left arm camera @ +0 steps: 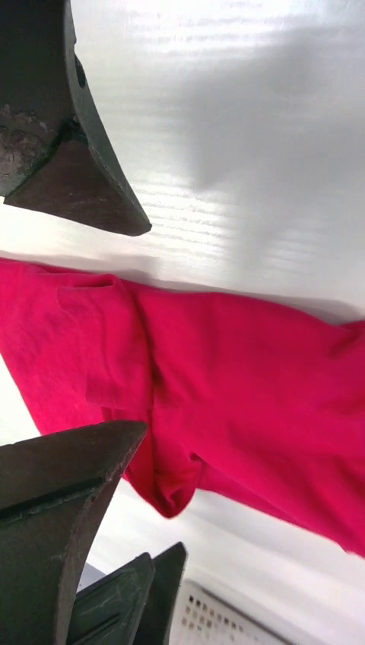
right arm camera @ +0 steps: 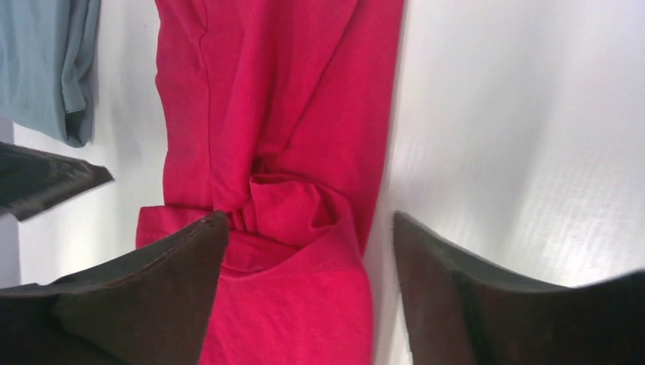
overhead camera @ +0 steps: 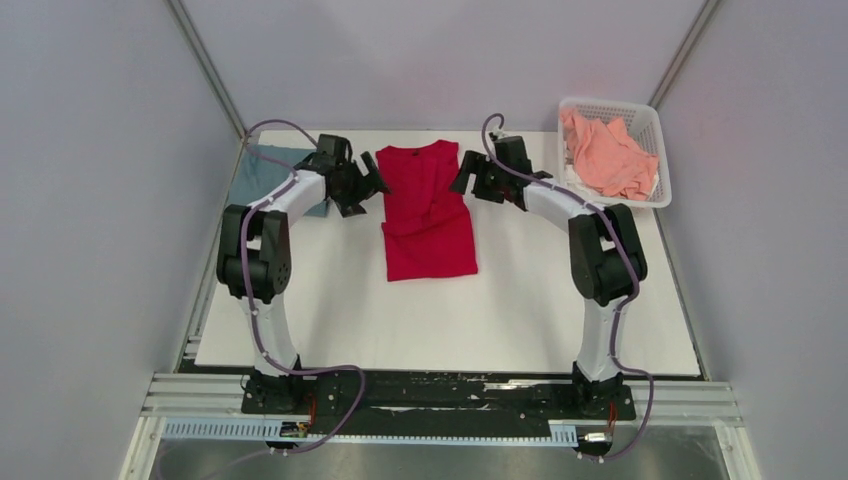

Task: Fold and stack the t-shirts
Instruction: Fold the folded rectangular tshirt in 1/3 of the way

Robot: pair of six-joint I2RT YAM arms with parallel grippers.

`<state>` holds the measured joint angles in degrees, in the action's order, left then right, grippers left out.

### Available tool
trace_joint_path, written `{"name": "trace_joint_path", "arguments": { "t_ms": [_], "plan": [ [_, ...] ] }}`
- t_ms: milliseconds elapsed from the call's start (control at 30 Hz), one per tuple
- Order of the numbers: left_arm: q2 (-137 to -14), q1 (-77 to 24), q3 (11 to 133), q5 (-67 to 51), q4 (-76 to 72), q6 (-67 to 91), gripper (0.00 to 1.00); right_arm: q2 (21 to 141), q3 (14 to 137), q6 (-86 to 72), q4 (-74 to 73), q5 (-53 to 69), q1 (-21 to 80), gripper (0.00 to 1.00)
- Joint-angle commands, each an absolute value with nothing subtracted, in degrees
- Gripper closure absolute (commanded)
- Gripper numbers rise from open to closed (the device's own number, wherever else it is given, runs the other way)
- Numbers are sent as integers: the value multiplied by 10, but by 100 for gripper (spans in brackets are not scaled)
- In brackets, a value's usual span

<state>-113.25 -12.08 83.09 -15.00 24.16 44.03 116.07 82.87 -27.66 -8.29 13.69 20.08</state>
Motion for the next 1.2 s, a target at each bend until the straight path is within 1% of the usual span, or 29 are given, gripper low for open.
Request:
{"name": "trace_joint_path", "arguments": {
  "t_ms": [0,33,67,167,300,333,433,600,667,767,833,900,1033,1167],
  "plan": [
    [-1056,-104,812,-156,224,422,0,1102,825,-248,-80,165,198,9],
    [-1019,-104,792,-159,203,425,0,1086,802,-247,-81,163,202,2],
    [-1002,-104,745,-162,192,427,0,1067,779,-243,-80,165,208,0],
    [-918,-104,651,-175,155,443,0,1027,709,-230,-75,172,243,0],
    [-835,-114,525,-165,139,461,0,1022,674,-200,-72,175,308,0],
    [-823,-121,488,-159,139,466,0,1031,678,-195,-71,173,321,0],
    [-767,-133,429,-141,148,474,0,1079,713,-192,-70,174,340,0],
    [-695,-142,339,-135,159,486,0,1168,818,-180,-51,155,346,0],
    [-670,-142,323,-127,171,486,0,1207,879,-173,-45,122,345,0],
    [-640,-143,310,-118,185,486,0,1260,985,-166,-73,69,342,0],
    [-627,-143,303,-118,185,488,0,1272,1022,-162,-84,42,341,0],
    [-621,-144,301,-120,183,489,0,1270,1034,-160,-84,33,339,0],
    [-630,-148,303,-134,166,492,0,1205,985,-168,-85,53,337,0],
    [-667,-154,322,-143,128,498,0,1096,871,-181,-83,32,335,0]
  ]
}}
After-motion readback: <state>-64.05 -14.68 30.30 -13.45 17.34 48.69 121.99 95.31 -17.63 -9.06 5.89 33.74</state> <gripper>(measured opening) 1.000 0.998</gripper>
